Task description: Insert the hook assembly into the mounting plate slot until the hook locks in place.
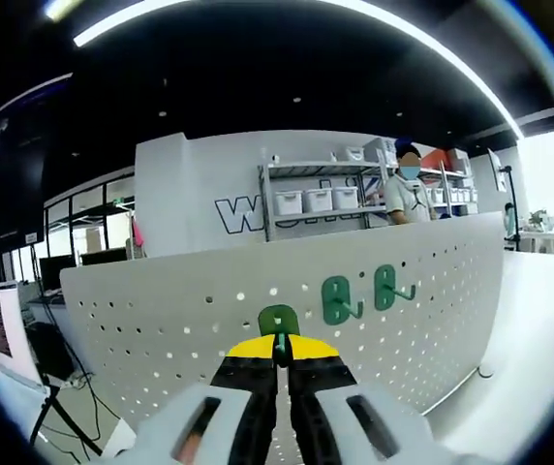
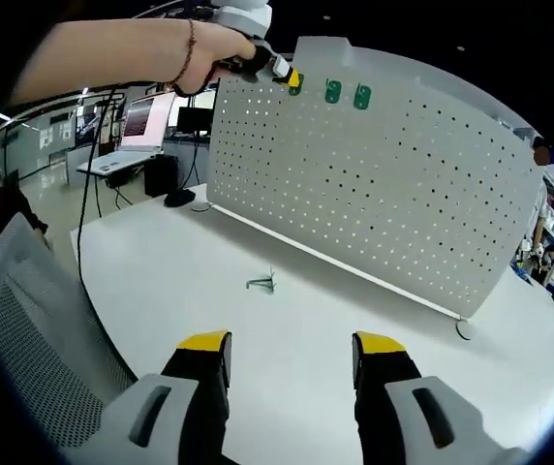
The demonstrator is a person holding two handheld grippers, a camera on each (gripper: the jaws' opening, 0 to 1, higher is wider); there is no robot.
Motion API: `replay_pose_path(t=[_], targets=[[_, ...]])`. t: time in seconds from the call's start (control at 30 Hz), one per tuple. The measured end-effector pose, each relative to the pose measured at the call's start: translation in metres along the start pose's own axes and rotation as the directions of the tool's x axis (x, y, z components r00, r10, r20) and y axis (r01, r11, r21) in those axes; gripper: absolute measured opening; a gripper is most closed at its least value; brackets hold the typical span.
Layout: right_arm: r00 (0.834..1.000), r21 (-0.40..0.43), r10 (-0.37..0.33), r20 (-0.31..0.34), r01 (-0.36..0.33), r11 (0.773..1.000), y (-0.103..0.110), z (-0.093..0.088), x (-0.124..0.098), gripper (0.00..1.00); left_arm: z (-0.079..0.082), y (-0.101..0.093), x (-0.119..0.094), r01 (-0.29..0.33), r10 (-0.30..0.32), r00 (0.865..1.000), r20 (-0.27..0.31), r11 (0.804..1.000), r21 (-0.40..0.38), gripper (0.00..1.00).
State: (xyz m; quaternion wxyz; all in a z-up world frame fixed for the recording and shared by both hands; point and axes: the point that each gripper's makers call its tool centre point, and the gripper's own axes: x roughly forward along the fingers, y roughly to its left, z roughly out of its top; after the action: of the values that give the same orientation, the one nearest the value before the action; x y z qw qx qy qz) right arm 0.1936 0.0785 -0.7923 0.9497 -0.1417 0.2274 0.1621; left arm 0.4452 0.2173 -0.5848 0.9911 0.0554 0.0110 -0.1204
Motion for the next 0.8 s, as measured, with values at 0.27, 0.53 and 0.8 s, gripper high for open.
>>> replay_pose_path(t=[0.27, 0.53, 0.8], targets=[[1.0, -0.004, -0.001, 0.001, 0.001, 1.0, 0.0, 0.001, 0.0, 0.44, 0.013, 0.003, 0.006, -0.036, 0.036, 0.999, 0.037, 0.999, -0.016, 0.01], [1.0, 0.001, -0.005, 0.01, 0.005, 1.0, 0.0, 0.002, 0.0, 0.43, 0.008, 0.008, 0.015, -0.051, 0.051, 0.999, 0.009, 0.999, -0.016, 0.01], [1.0, 0.003, -0.018, 0.017, 0.018, 1.0, -0.004, 0.003, -0.001, 0.41, 0.011, 0.005, 0.022, -0.062, 0.062, 0.998, 0.015, 0.998, -0.003, 0.01]])
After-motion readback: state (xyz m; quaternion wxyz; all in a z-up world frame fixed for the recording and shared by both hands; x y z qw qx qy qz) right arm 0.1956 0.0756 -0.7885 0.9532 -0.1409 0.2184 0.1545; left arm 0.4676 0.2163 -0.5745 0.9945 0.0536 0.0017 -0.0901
